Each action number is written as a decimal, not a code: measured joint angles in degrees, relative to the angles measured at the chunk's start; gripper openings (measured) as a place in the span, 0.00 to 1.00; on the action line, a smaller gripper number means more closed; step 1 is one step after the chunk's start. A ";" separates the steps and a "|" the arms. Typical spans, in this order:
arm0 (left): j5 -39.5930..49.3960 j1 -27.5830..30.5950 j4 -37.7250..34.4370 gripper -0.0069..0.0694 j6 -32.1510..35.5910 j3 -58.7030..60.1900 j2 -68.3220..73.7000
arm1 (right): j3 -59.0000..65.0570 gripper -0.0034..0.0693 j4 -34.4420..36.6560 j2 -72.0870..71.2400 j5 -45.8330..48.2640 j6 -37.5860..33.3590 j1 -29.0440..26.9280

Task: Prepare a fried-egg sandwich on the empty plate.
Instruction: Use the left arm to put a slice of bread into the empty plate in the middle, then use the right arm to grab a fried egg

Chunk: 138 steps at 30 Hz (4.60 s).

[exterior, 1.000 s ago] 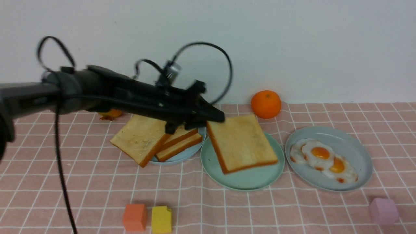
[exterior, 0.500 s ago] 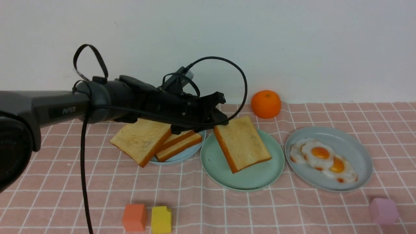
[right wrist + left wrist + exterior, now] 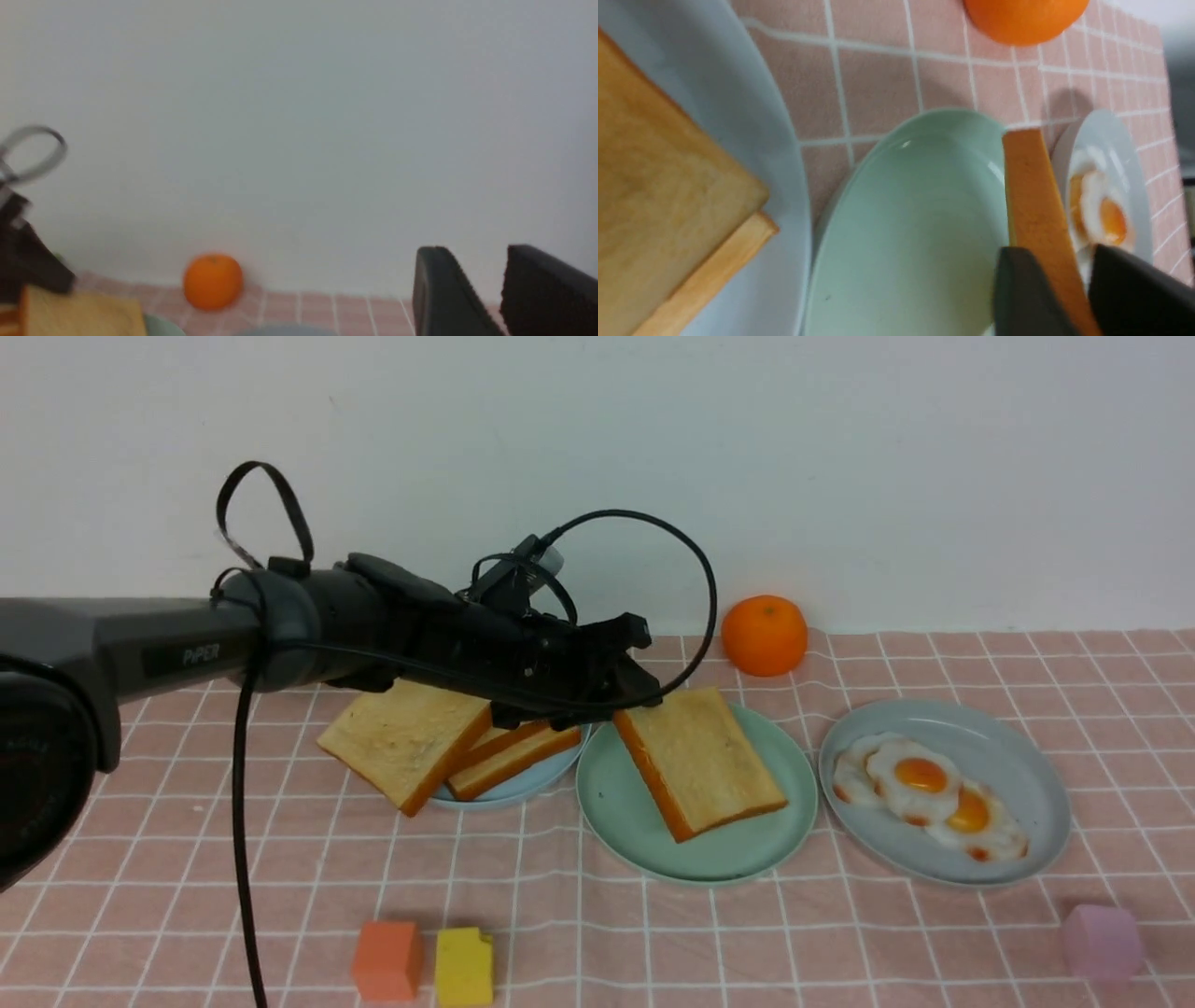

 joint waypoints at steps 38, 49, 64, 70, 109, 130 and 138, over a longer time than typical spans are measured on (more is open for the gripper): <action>27.78 0.00 54.61 0.23 -28.90 4.24 -46.64 | -38.52 0.38 30.03 49.83 39.80 18.78 6.24; 22.81 0.00 53.53 0.20 -28.49 26.70 -61.90 | -52.47 0.47 65.35 74.56 48.99 -11.73 3.00; 23.26 0.00 49.93 0.22 -28.36 29.79 -63.31 | -49.63 0.59 104.53 90.81 39.85 -44.20 1.26; 23.25 0.00 49.88 0.22 -28.23 29.79 -63.31 | -48.43 0.61 104.36 90.89 30.18 -43.56 8.51; 25.87 0.00 49.60 0.26 -28.05 29.79 -63.31 | -48.83 0.61 131.35 104.62 33.54 -63.30 1.26; 27.47 0.00 49.51 0.28 -28.05 29.79 -63.31 | -49.09 0.15 133.00 107.58 34.70 -70.70 1.26; 28.02 0.00 49.51 0.29 -28.05 29.79 -63.31 | -49.09 0.04 133.00 107.39 35.77 -70.70 1.26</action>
